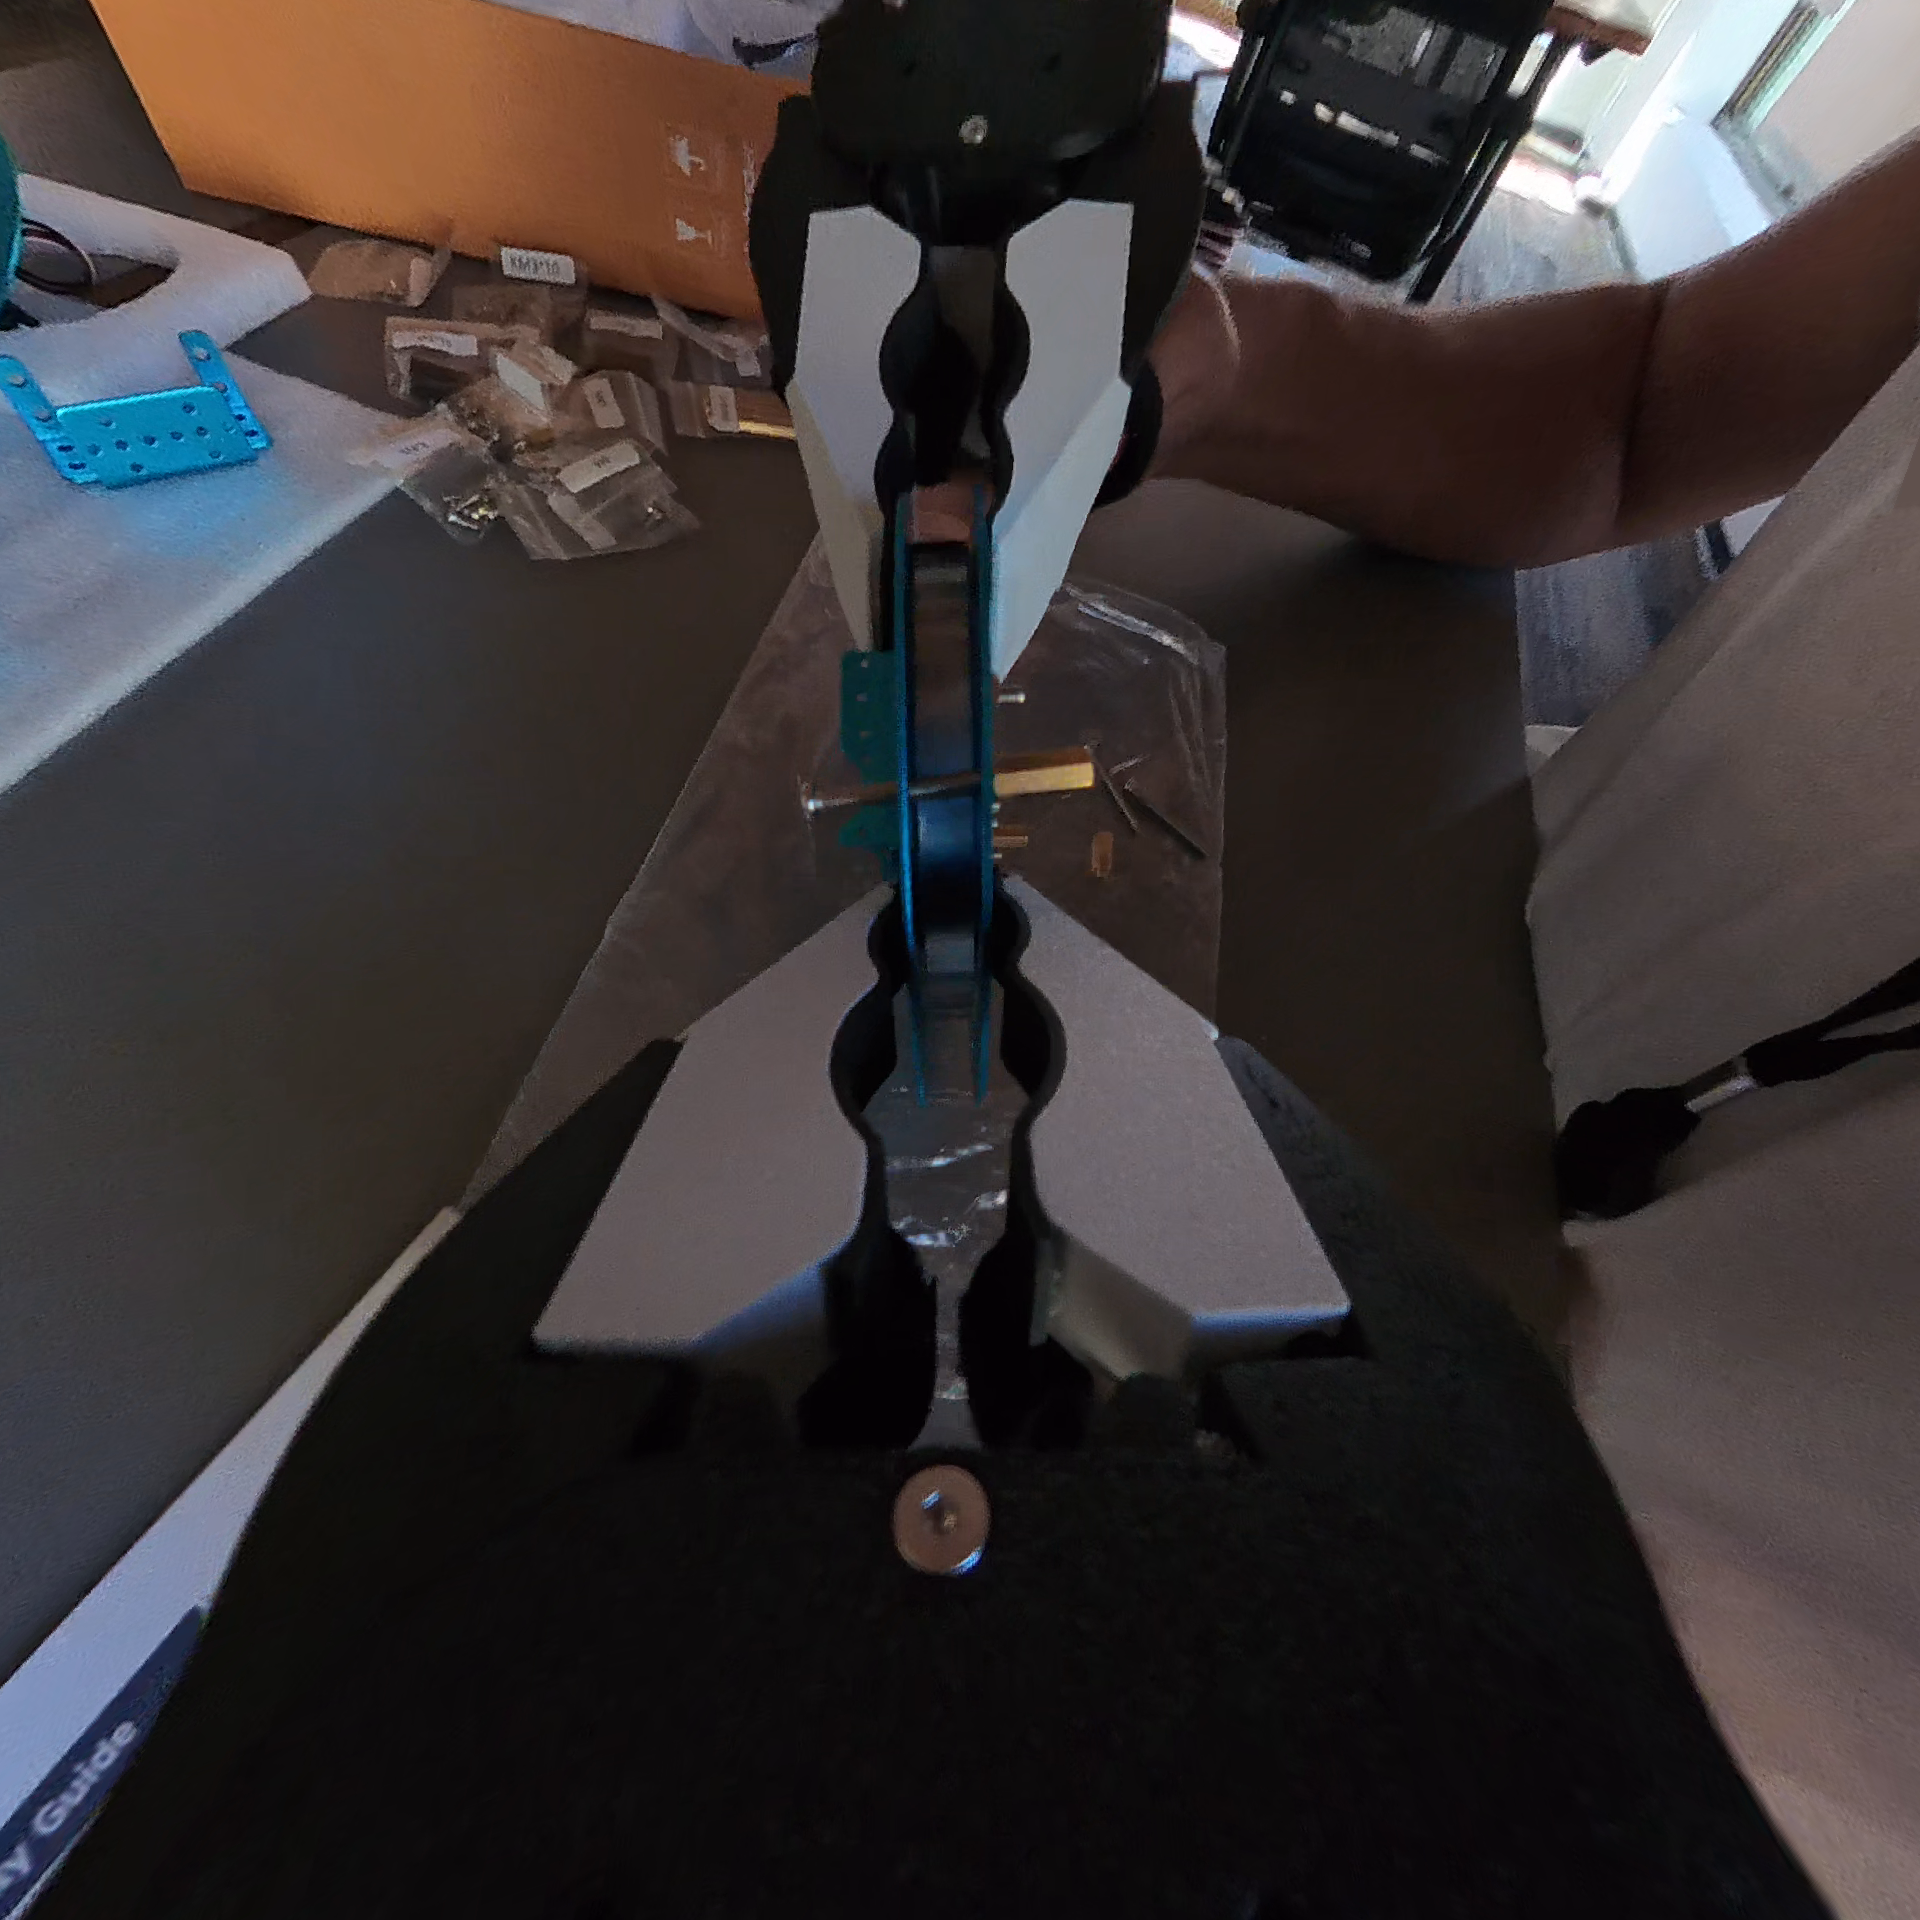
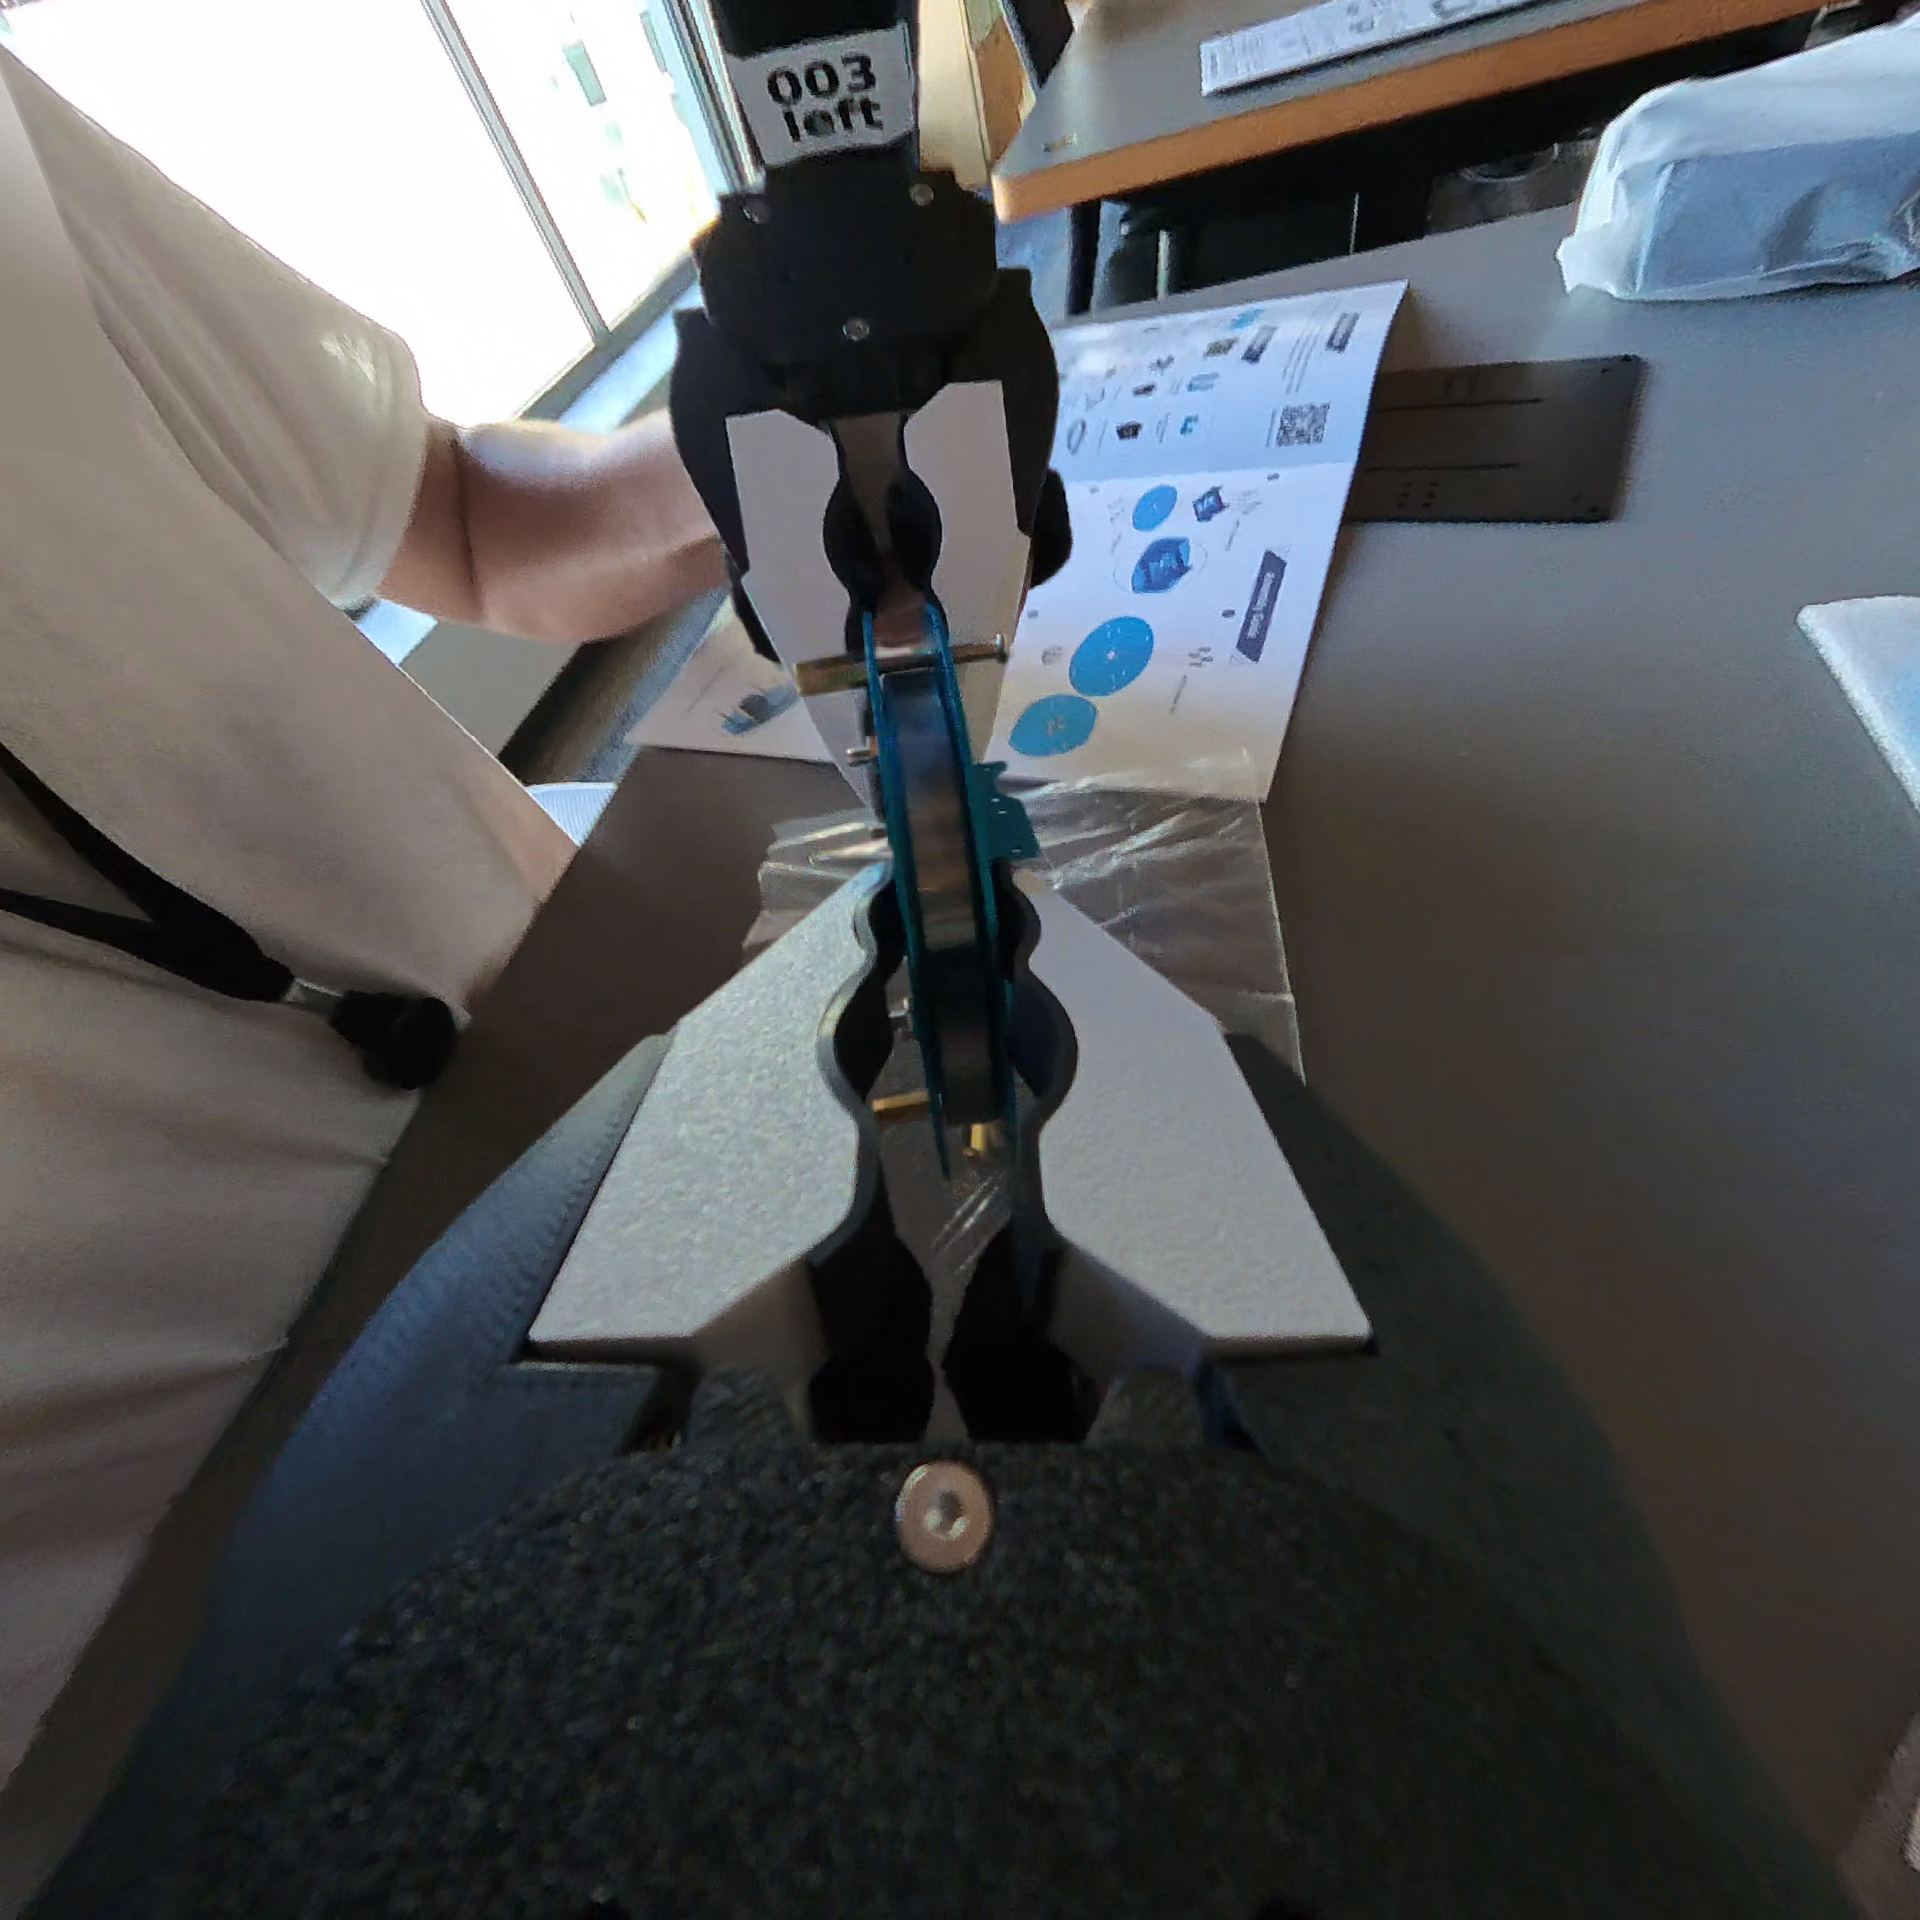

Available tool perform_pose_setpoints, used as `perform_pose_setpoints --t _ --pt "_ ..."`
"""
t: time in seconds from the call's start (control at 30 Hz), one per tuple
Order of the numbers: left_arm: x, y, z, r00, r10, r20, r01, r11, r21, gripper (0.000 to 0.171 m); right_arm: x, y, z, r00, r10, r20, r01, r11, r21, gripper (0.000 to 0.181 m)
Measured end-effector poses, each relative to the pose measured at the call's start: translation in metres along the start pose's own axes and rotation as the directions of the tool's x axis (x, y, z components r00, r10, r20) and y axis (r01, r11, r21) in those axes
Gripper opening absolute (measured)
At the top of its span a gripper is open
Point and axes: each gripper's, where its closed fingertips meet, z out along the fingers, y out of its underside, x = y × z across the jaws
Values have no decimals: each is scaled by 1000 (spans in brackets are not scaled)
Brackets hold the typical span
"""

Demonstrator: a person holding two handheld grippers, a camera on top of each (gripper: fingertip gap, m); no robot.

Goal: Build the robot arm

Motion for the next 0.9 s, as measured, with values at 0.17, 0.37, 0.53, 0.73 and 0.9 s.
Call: perform_pose_setpoints --t 0.17,0.37,0.53,0.73,0.9 --pt "1 6 0 1000 23 1 -23 998 -66 12 -1 13 6 999 -30 -29 28 998 -50 15" --pt "5 -11 -2 1000 26 -11 -27 994 -106 12 -4 33 15 999 -35 -7 33 987 -156 14" --pt "2 -11 0 999 34 3 -33 990 -135 13 0 34 13 999 -34 -6 33 994 -108 14" --pt "5 -7 -5 1000 16 -6 -16 996 -91 18 -3 36 11 998 -53 23 55 994 -92 13" --pt "-1 -6 -17 989 99 108 -90 992 -87 27 -4 35 12 998 -54 23 56 993 -103 13"
